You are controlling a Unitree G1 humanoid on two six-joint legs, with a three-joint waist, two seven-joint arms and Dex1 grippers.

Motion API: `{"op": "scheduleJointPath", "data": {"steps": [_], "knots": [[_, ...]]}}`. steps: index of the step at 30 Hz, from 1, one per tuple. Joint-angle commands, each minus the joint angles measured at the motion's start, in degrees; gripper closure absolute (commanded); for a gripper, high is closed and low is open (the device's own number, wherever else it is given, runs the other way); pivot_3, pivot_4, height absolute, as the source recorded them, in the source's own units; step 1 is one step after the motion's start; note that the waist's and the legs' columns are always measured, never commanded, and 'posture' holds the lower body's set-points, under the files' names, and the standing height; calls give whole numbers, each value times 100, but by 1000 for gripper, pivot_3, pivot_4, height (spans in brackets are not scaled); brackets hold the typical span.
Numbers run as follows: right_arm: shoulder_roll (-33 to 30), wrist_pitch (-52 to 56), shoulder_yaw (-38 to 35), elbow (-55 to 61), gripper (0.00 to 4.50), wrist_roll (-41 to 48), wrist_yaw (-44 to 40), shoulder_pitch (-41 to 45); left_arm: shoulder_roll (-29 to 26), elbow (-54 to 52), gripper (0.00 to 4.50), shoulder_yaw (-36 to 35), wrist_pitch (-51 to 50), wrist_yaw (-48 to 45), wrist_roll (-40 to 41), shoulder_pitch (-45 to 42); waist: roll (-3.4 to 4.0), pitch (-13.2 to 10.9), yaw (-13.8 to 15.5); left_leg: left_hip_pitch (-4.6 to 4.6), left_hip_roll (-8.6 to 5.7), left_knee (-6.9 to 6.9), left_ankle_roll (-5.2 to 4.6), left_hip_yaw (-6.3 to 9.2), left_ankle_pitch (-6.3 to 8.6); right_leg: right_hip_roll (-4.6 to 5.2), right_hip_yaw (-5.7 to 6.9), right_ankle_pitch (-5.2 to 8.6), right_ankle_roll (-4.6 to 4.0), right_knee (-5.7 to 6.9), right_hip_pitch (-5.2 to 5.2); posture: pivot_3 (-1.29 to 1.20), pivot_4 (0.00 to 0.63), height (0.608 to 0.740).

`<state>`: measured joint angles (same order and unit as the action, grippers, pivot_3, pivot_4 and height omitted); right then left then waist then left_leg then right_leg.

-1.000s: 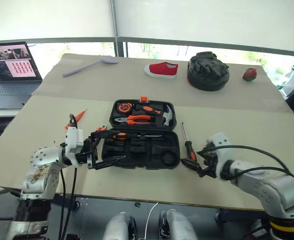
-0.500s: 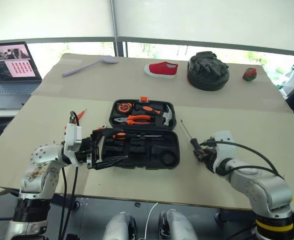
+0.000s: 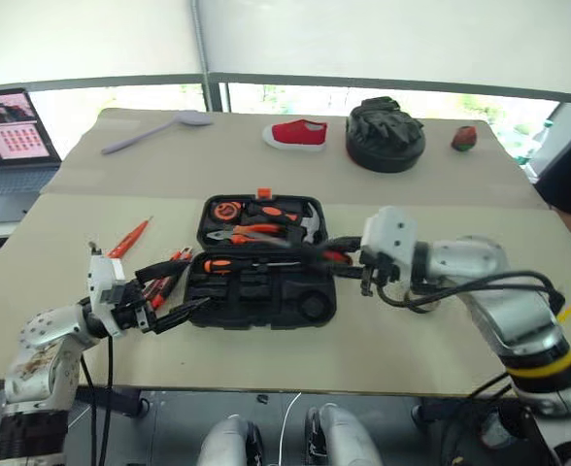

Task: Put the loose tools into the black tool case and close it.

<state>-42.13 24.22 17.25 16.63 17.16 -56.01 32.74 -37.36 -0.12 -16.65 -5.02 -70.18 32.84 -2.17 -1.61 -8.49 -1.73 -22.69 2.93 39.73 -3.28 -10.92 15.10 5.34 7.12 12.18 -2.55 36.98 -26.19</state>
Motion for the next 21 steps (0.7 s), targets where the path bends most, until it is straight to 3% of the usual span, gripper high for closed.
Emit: {"op": "scheduleJointPath", "data": {"steps": [1,10,21], "knots": [[141,-350,659,-710,3473,-641,-598,567,-78,-506,0,-237,55,167,102,159,1,-1,122,-12,-4,2,-1,0,1,14,7,0,-3,0,-7,0,150,740],[1004,-113,1009,-1926,3473,-1374,-413,1298,9,-1059,0,-293,40,460,102,687,3,-2,94,-22,-12,11,-8,-7,10,35,3,-13,-2,-1,-12,0,150,740],[890,-364,894,-2442,3473,-1718,-778,1374,-77,-1145,0,-377,53,534,111,800,4,-3,93,-18,-10,9,37,-6,25,31,5,-7,3,4,-11,0,150,740]]}}
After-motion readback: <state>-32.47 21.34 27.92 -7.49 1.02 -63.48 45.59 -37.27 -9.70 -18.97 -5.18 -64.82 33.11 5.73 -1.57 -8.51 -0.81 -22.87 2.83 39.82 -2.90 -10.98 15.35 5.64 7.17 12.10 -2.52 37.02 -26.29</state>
